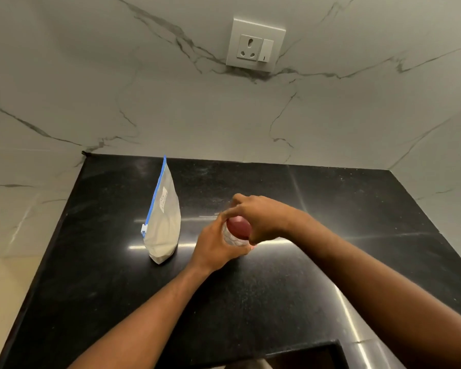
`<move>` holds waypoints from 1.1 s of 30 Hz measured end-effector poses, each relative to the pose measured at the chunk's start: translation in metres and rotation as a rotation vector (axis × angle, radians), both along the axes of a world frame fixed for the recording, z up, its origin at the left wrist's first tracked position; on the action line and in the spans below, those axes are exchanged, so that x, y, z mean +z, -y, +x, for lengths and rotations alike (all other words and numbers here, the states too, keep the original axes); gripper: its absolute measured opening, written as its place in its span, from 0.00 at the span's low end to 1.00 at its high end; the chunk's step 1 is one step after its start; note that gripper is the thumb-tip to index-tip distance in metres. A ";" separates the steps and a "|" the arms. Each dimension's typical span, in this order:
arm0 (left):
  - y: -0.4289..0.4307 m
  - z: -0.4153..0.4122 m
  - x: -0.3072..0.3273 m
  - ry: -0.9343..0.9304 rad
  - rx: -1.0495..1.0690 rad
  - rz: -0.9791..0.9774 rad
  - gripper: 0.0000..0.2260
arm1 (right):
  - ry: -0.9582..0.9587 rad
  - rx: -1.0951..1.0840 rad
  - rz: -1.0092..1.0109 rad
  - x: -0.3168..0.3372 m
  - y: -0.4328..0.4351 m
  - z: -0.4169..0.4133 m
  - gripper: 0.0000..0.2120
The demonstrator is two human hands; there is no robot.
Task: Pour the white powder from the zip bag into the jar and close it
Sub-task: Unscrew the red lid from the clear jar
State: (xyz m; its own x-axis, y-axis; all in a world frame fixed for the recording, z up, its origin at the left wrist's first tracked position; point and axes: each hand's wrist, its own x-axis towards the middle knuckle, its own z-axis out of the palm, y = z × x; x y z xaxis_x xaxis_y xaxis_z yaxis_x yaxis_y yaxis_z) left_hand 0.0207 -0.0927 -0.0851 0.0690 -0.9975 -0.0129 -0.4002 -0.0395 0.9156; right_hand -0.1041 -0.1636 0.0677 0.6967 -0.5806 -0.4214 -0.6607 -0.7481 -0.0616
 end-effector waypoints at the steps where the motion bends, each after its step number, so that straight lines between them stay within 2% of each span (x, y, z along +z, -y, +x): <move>1: 0.000 0.001 0.000 0.007 -0.011 -0.005 0.41 | 0.036 0.021 0.068 0.005 0.001 -0.001 0.33; 3: 0.000 0.001 0.002 0.009 -0.029 0.009 0.40 | 0.159 -0.020 0.133 0.012 0.003 -0.003 0.24; 4: 0.001 0.002 0.003 0.007 -0.029 0.018 0.39 | 0.175 -0.058 0.059 0.012 0.004 -0.001 0.26; 6: 0.001 0.003 0.004 0.011 -0.011 0.009 0.38 | 0.019 -0.109 -0.218 0.007 0.005 0.003 0.36; 8: 0.000 0.002 0.005 0.022 -0.003 -0.002 0.41 | -0.138 -0.143 -0.338 -0.004 0.001 0.010 0.40; 10: -0.001 0.000 0.006 0.048 0.006 -0.013 0.41 | -0.120 -0.166 -0.259 -0.011 -0.002 0.013 0.34; 12: 0.000 0.000 0.004 0.054 0.002 -0.004 0.40 | -0.094 -0.083 -0.151 -0.008 0.003 0.010 0.29; 14: 0.002 0.000 0.000 0.036 0.015 0.017 0.39 | -0.107 0.077 -0.029 0.003 0.010 0.007 0.33; 15: 0.002 0.000 -0.001 0.034 0.014 0.012 0.39 | -0.082 0.125 0.040 0.009 0.012 0.006 0.32; 17: 0.002 0.000 -0.001 0.032 -0.002 -0.002 0.38 | 0.051 0.115 0.146 0.016 0.015 0.005 0.22; 18: 0.003 -0.002 -0.001 0.022 0.001 -0.006 0.36 | 0.101 0.095 0.102 0.015 0.016 0.005 0.22; 19: 0.003 -0.003 0.000 0.013 0.009 -0.014 0.34 | 0.105 0.071 -0.001 0.012 0.015 0.005 0.27; 21: 0.004 -0.006 0.002 0.008 0.021 -0.032 0.36 | -0.033 0.022 -0.259 0.002 0.012 0.006 0.39; 22: 0.003 -0.007 0.003 0.010 0.028 -0.035 0.38 | -0.107 0.012 -0.332 -0.002 0.011 0.007 0.40; 23: 0.002 -0.007 0.004 0.012 0.035 -0.034 0.39 | -0.140 0.006 -0.337 -0.006 0.010 0.007 0.38; 25: 0.002 -0.008 0.003 0.010 0.043 -0.022 0.40 | -0.116 0.041 -0.217 -0.003 0.011 0.007 0.32; 27: 0.003 -0.007 0.001 0.005 0.055 -0.009 0.42 | -0.096 0.178 -0.123 0.005 0.016 0.006 0.34; 29: 0.002 -0.008 0.000 0.021 0.051 -0.020 0.41 | -0.108 0.308 -0.134 0.010 0.015 0.000 0.38; 33: 0.003 -0.009 -0.001 0.036 0.038 -0.036 0.40 | 0.044 0.289 0.004 0.016 0.015 -0.012 0.35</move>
State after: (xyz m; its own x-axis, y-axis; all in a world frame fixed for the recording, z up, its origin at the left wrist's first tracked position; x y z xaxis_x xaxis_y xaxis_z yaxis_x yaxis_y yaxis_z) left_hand 0.0120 -0.0962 -0.0866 0.1065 -0.9940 0.0258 -0.4318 -0.0229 0.9017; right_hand -0.1164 -0.1781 0.0832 0.8507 -0.3534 -0.3892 -0.4166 -0.9047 -0.0891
